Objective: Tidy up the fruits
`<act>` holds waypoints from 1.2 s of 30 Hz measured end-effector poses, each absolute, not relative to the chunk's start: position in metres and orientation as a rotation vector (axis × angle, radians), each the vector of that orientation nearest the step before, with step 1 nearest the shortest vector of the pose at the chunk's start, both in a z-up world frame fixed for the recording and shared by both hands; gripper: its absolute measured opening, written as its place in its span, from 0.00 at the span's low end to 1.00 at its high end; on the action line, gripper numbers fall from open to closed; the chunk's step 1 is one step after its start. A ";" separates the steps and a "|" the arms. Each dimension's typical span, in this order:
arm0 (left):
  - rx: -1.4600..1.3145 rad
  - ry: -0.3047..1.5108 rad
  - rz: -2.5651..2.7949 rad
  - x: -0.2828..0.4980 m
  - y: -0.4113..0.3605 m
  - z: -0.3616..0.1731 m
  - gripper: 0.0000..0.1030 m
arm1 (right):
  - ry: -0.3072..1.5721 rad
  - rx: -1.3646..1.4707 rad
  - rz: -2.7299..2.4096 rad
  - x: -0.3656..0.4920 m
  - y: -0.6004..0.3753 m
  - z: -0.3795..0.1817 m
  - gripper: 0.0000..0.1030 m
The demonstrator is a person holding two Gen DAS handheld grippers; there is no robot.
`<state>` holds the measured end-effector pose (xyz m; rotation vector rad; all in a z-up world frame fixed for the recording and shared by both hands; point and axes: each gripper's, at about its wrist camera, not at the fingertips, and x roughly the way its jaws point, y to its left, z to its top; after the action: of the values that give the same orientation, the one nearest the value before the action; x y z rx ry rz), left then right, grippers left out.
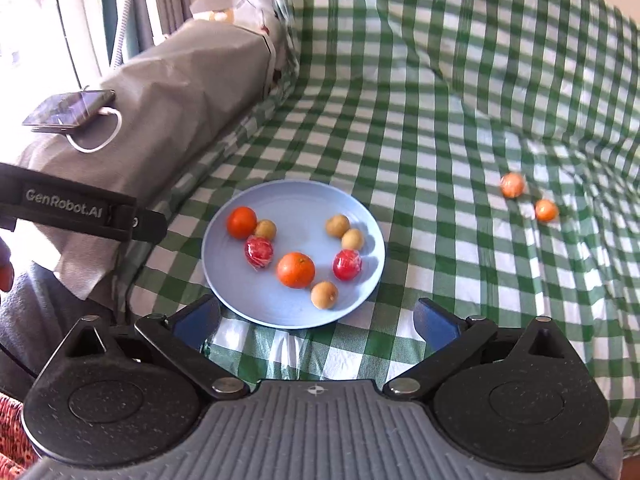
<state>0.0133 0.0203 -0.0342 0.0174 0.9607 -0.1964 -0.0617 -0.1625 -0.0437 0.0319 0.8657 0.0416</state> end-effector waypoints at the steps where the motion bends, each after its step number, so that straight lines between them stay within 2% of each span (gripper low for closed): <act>1: 0.012 0.950 -0.199 0.010 0.021 -0.031 1.00 | 0.856 0.028 0.040 -0.065 -0.162 -0.042 0.99; 14: 0.049 0.878 -0.219 -0.016 0.011 -0.010 1.00 | 0.769 0.044 0.009 -0.092 -0.166 -0.022 0.99; 36: 0.053 0.890 -0.226 -0.010 0.011 -0.013 1.00 | 0.782 0.058 0.005 -0.092 -0.167 -0.025 0.99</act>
<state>-0.0104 0.0114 -0.0130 0.0533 0.8902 -0.2257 -0.0924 -0.1667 -0.0251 0.0582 0.7822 0.0045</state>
